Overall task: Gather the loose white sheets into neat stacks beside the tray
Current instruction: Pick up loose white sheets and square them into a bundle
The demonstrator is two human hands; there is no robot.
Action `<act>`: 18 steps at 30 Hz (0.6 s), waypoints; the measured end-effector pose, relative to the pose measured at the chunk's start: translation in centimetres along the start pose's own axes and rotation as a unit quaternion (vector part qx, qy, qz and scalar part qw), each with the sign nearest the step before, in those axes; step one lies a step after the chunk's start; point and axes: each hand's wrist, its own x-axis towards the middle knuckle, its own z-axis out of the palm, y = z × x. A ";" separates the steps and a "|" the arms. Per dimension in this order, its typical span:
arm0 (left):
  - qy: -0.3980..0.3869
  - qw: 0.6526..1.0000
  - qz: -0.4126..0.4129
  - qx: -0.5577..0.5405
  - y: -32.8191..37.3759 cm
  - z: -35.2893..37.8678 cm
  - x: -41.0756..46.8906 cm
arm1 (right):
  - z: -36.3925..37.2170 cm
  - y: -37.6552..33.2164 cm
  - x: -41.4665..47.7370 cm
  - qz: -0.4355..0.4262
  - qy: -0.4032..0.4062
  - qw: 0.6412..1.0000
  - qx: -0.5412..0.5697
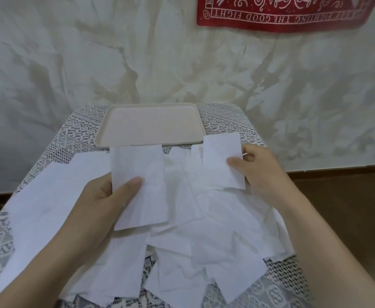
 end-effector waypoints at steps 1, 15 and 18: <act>-0.001 1.000 -0.002 -0.008 -0.1 0.0 0.0 | -0.1 0.1 0.0 0.009 -0.008 1.000 0.017; 0.013 1.000 -0.002 -0.004 -0.4 -0.1 -0.4 | 1.7 -2.1 0.2 0.036 0.024 0.997 -0.067; 0.015 1.000 -0.003 -0.001 -0.1 -0.1 -0.7 | 0.4 -3.1 -0.8 0.047 -0.005 0.995 0.087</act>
